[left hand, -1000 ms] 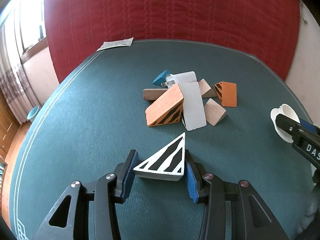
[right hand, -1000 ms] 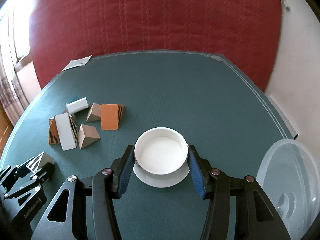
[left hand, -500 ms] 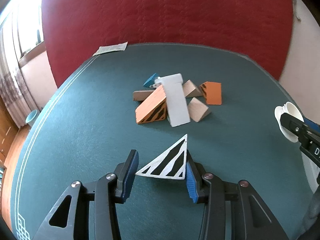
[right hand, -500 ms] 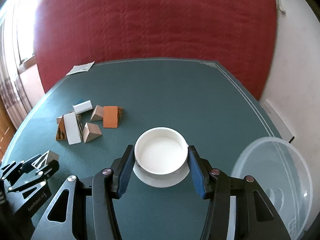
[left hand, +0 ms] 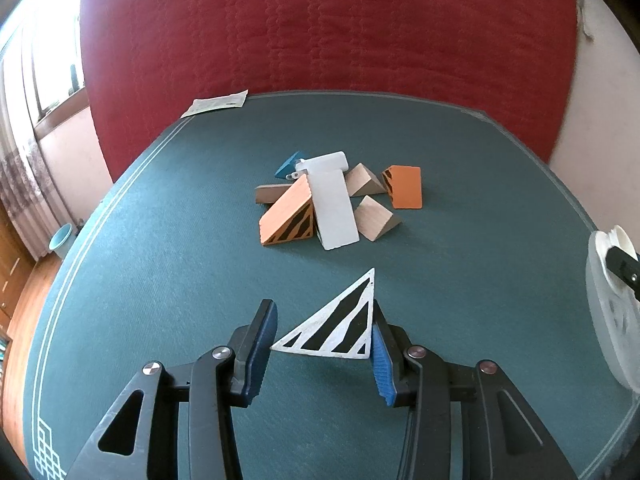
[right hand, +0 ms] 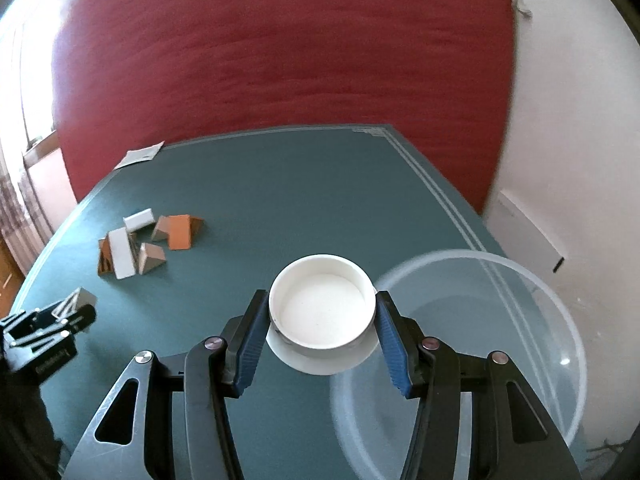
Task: Organize rigid objects
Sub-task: 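Carry the striped triangle in the left gripper while the right gripper carries the cup toward the clear bin, then open the right gripper to drop the cup into the bin while the left gripper releases the triangle there, then withdraw both open grippers from the bin back toward the blocks, then grasp the orange black-striped triangle block with the left gripper, then grasp the white flat slab with the right gripper while the left gripper holds the orange triangle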
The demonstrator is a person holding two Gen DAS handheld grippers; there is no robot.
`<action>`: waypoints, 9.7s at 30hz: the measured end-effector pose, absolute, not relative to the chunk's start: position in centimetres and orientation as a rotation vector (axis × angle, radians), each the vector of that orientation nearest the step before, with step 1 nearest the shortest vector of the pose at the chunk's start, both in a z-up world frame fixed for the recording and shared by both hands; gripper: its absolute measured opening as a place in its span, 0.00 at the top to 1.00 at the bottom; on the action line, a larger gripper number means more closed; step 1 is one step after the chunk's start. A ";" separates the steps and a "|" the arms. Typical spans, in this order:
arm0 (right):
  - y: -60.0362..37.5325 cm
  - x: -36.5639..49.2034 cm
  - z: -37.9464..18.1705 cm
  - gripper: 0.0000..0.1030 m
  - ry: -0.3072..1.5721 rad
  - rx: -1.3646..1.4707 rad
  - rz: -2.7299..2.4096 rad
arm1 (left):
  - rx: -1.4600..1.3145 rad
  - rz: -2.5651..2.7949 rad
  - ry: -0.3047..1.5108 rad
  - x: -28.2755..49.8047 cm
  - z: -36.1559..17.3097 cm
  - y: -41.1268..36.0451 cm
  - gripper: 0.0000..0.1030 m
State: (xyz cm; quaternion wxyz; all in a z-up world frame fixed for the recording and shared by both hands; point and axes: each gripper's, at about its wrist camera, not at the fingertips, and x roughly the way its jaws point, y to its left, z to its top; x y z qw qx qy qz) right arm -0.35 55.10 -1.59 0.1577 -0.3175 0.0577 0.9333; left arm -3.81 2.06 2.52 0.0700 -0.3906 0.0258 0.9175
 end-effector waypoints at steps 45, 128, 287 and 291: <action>66.1 7.6 -4.2 0.48 0.362 -0.881 2.441 | -0.913 2.458 0.446 2.8 5.4 20.9 0.55; 59.3 3.9 -2.7 0.41 0.184 -0.799 2.536 | -0.931 2.683 0.359 -0.2 5.2 15.6 0.01; 44.4 -7.0 -5.2 0.68 0.274 -1.148 3.032 | -1.322 2.836 -0.097 -12.5 1.5 -4.1 0.32; 44.1 -6.9 -5.5 0.68 0.268 -1.159 3.038 | -1.304 2.838 -0.080 -12.5 1.4 -4.0 0.40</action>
